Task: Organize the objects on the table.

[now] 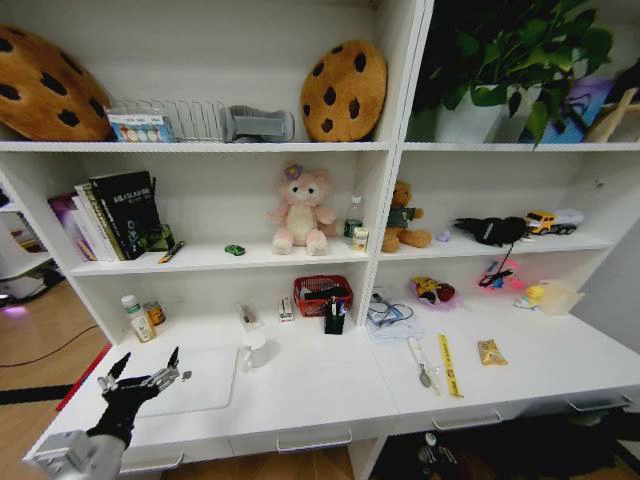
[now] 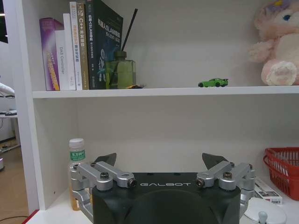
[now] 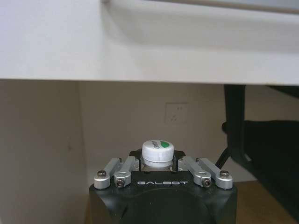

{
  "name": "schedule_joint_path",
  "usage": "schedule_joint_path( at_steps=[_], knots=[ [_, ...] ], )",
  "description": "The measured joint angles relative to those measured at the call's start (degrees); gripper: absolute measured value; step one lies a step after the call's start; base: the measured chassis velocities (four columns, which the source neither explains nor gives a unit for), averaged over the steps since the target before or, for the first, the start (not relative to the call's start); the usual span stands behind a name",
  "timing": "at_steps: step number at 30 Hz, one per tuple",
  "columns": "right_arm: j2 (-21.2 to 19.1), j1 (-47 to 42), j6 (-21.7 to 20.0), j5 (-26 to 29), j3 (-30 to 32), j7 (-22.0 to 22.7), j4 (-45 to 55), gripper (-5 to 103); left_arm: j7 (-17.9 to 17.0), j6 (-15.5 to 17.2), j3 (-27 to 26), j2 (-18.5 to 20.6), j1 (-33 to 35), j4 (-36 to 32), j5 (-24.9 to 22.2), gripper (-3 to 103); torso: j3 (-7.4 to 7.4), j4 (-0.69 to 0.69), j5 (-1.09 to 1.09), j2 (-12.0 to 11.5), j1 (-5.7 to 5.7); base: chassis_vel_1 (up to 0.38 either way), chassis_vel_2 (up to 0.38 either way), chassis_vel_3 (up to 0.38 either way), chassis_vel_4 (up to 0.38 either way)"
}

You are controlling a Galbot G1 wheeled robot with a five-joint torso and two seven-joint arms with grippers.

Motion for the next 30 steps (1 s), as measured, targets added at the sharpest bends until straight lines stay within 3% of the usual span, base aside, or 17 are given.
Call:
schedule_joint_path(
  at_steps=[3,4,6,11,13,14,16,18,19,22,26,28,29,30],
  knots=[
    [-0.1,2.7,0.2,-3.5,-0.2,6.7,-1.5,28,0.0,0.0,0.0,0.0,0.0,0.0,0.0,100,0.0,0.0,0.01,0.0,0.0,0.0,0.0,0.0,0.0],
    [-0.1,2.7,0.2,-3.5,-0.2,6.7,-1.5,28,0.0,0.0,0.0,0.0,0.0,0.0,0.0,100,0.0,0.0,0.01,0.0,0.0,0.0,0.0,0.0,0.0],
    [0.0,3.0,-0.1,-5.1,-0.4,9.8,-1.9,38,0.0,0.0,0.0,0.0,0.0,0.0,0.0,100,0.0,0.0,0.0,0.0,0.0,0.0,0.0,0.0,0.0],
    [0.2,1.0,0.1,-6.2,-0.4,10.3,-1.3,60,0.0,0.0,0.0,0.0,0.0,0.0,0.0,100,0.0,-0.02,0.01,0.0,0.0,0.0,0.0,0.0,0.0],
    [0.4,0.4,0.4,-6.2,-0.3,10.3,-1.1,60,0.0,0.0,0.0,0.0,0.0,0.0,0.0,100,0.0,-0.02,0.0,0.0,0.0,0.0,0.0,0.0,0.0],
    [0.6,-0.5,1.1,-6.0,-0.2,10.2,-0.8,71,0.0,0.0,0.0,0.0,0.0,0.0,0.0,100,0.0,-0.01,0.0,0.0,0.0,0.0,0.0,0.0,0.0],
    [0.8,-1.4,1.5,-5.7,-0.2,10.1,-0.1,71,0.0,0.0,0.0,0.0,0.0,0.0,0.0,100,0.0,0.01,0.0,0.0,0.0,0.0,0.0,0.0,0.0],
    [1.5,-4.8,1.9,-5.4,0.2,10.0,3.5,83,0.0,0.0,0.0,0.0,0.0,0.0,0.0,100,0.0,-0.01,0.01,0.0,0.0,0.0,0.0,0.0,0.0],
    [1.5,-4.8,1.9,-5.4,0.2,10.0,3.5,83,0.0,0.0,0.0,0.0,0.0,0.0,0.0,100,0.0,-0.01,0.01,0.0,0.0,0.0,0.0,0.0,0.0],
    [2.3,-12.4,0.0,-3.5,-0.1,9.0,14.6,97,0.0,0.0,0.0,0.0,0.0,0.0,0.0,100,-0.01,-0.01,-0.01,0.0,0.0,0.0,0.0,0.0,0.0],
    [2.1,-19.5,-1.4,-1.7,-1.2,8.2,23.5,100,0.0,0.0,0.0,0.0,0.0,0.0,0.0,100,-0.01,0.04,0.03,0.0,0.0,0.0,0.0,0.0,0.0],
    [1.5,-28.3,-1.1,-2.1,-1.1,7.3,31.5,100,0.0,0.0,0.0,0.0,0.0,0.0,0.0,100,-0.01,-0.04,-0.02,0.0,0.0,0.0,0.0,0.0,0.0],
    [1.5,-28.3,-1.1,-2.1,-1.1,7.3,31.5,100,0.0,0.0,0.0,0.0,0.0,0.0,0.0,100,-0.01,-0.04,-0.02,0.0,0.0,0.0,0.0,0.0,0.0],
    [1.4,-31.4,-0.7,-2.5,-1.0,9.1,34.6,100,0.0,0.0,0.0,0.0,0.0,0.0,0.0,100,-0.01,-0.05,-0.03,0.0,0.0,0.0,0.0,0.0,0.0]
  ],
)
